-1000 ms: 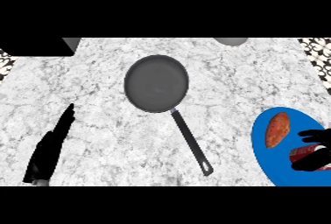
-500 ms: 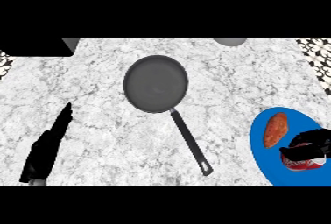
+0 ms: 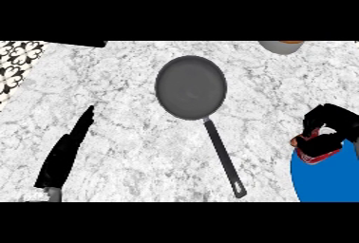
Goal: Pick the can from the plate and place it in the pan
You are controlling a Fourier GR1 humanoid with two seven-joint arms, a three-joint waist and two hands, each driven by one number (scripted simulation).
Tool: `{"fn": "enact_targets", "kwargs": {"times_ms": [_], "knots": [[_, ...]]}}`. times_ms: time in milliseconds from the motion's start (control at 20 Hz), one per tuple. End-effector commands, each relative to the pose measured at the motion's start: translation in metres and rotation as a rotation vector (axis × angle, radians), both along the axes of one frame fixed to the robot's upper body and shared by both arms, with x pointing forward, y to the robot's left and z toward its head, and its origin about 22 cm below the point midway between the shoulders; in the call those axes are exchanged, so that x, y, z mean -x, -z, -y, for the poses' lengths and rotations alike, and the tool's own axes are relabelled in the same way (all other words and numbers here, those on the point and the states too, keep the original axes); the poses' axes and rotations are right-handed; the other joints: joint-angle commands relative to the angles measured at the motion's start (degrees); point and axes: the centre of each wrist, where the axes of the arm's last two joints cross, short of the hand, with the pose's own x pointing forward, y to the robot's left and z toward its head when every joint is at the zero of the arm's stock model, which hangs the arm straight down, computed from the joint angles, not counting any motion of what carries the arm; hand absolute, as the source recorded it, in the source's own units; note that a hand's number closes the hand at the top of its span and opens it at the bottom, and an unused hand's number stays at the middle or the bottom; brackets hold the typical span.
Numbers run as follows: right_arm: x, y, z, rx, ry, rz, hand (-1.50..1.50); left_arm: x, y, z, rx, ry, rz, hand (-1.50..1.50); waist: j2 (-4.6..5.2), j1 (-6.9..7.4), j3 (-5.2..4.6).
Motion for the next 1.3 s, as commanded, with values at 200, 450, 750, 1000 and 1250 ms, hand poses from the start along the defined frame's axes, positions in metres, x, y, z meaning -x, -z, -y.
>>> {"fn": "enact_targets", "kwargs": {"times_ms": [200, 450, 750, 1000, 1250], "knots": [[-0.035, -0.082, -0.03, 0.072, -0.415, 0.533, 1.5, -0.008, 0.001, 0.015, 0.018, 0.034, -0.005, 0.0, 0.44, 1.1, 0.34], [-0.05, -0.083, -0.051, -0.03, -0.597, 0.848, 1.5, -0.013, -0.003, 0.007, -0.002, 0.023, 0.003, 0.0, 0.75, 0.33, 0.27], [-0.097, -0.072, -0.074, -0.175, -0.717, 0.944, 1.5, -0.021, -0.008, 0.006, -0.014, -0.001, 0.011, 0.0, 0.27, -1.26, -0.08], [-0.128, -0.07, -0.147, -0.301, -0.781, 0.862, 1.5, -0.014, -0.004, 0.006, -0.011, -0.011, -0.019, 0.0, -0.35, -2.04, -0.22], [-0.142, -0.04, -0.196, -0.355, -0.77, 0.779, 1.5, -0.01, 0.0, -0.015, -0.008, -0.025, 0.008, 0.0, -0.22, -2.1, -0.26]]}}
